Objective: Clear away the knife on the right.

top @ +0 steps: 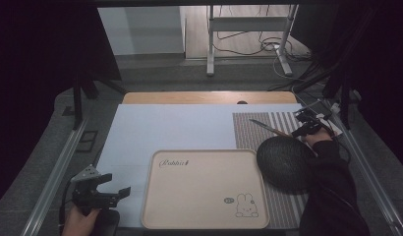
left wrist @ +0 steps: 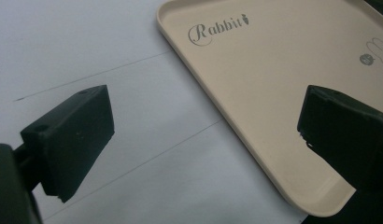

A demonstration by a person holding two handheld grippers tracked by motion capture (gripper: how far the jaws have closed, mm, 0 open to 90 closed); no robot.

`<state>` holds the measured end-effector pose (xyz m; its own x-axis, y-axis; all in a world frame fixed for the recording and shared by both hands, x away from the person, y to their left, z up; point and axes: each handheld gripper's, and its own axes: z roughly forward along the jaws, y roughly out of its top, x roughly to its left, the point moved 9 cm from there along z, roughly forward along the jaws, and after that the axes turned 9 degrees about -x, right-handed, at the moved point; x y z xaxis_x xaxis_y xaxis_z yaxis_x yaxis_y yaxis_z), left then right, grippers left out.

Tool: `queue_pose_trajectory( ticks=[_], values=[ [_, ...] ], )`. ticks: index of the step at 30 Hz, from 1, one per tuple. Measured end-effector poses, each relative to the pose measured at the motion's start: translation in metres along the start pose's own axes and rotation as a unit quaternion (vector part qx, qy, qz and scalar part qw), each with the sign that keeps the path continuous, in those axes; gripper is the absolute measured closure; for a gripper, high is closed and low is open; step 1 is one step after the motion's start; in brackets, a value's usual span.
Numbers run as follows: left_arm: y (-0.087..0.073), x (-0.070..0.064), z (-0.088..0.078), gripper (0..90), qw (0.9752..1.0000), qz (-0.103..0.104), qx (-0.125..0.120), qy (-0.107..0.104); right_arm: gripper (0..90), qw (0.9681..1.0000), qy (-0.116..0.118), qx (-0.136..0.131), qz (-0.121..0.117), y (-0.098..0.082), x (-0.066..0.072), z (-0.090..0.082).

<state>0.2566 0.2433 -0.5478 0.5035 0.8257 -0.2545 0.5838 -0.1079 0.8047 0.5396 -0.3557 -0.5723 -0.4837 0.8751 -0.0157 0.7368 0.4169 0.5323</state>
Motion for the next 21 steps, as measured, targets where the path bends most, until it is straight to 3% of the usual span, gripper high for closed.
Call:
queue_pose_trajectory(
  ticks=[5,9,13,16,21],
  values=[
    [0.000,0.000,0.000,4.1,1.0000,0.001,0.001,0.001,89.4,0.9998,0.017,0.008,0.005,-0.002,0.004,-0.001],
    [0.000,0.000,0.000,4.2,1.0000,0.002,0.001,0.001,87.1,0.9999,0.011,0.001,0.006,0.001,0.002,-0.003],
    [0.000,0.000,0.000,4.2,1.0000,0.002,0.002,0.001,70.3,0.9996,0.000,-0.023,0.015,0.010,0.000,-0.009],
    [0.000,0.000,0.000,4.3,1.0000,0.003,0.002,0.002,51.9,0.9993,0.006,-0.032,0.018,0.016,0.005,-0.011],
    [0.000,0.000,0.000,4.3,1.0000,0.003,0.003,0.002,22.1,0.9988,-0.003,-0.043,0.021,0.027,0.012,-0.008]
  ],
)
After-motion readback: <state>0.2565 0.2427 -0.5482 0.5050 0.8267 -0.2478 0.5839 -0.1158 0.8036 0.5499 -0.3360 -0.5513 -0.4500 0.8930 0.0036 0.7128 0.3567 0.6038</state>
